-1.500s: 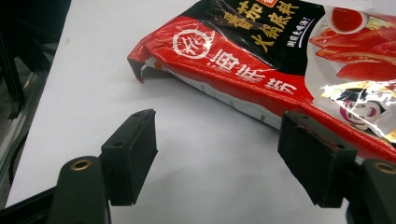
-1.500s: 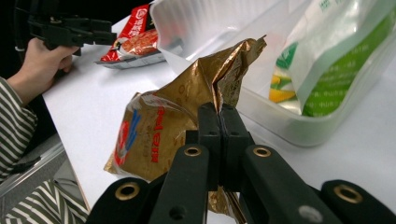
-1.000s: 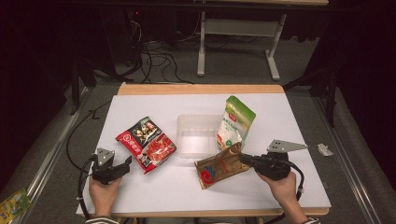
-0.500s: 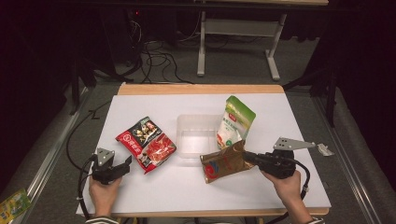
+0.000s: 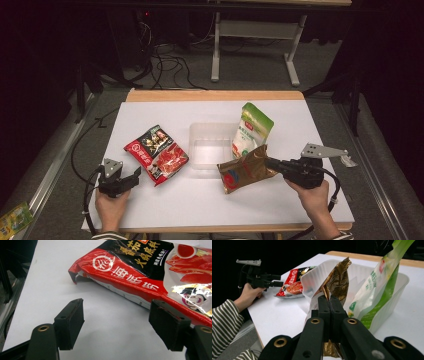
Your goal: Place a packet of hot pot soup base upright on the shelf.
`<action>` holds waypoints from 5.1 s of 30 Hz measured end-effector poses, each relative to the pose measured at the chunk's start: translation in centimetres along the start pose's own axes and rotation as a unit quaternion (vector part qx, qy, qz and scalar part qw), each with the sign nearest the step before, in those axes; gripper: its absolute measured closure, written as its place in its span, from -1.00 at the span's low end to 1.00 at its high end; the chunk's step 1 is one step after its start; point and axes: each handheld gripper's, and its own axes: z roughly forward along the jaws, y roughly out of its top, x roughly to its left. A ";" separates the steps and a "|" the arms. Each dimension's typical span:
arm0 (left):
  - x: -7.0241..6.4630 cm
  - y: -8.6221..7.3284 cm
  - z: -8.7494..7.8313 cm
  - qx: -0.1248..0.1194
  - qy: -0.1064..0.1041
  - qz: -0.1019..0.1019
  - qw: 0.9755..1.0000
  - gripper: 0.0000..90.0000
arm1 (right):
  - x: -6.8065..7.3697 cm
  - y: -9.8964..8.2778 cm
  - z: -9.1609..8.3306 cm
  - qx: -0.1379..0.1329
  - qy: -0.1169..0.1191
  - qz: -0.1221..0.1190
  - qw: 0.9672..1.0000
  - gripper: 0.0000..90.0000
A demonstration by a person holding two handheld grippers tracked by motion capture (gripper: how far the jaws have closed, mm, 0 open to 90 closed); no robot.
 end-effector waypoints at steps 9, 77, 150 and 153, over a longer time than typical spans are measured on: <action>0.0 0.0 0.0 0.000 0.000 0.000 1.000 -0.37 | -0.3 1.6 -1.1 -0.020 -0.001 -0.003 1.000 1.00; 0.0 0.0 -0.1 -0.006 -0.001 -0.003 1.000 -0.37 | -1.7 7.5 3.9 0.002 -0.086 0.019 0.996 1.00; 0.1 -0.1 -0.1 -0.007 0.000 -0.004 1.000 -0.38 | -1.3 8.2 9.3 0.004 -0.111 -0.044 0.993 0.46; 0.1 0.0 -0.1 -0.006 0.000 -0.005 1.000 -0.38 | -1.2 8.2 8.3 -0.007 -0.113 -0.047 0.993 0.36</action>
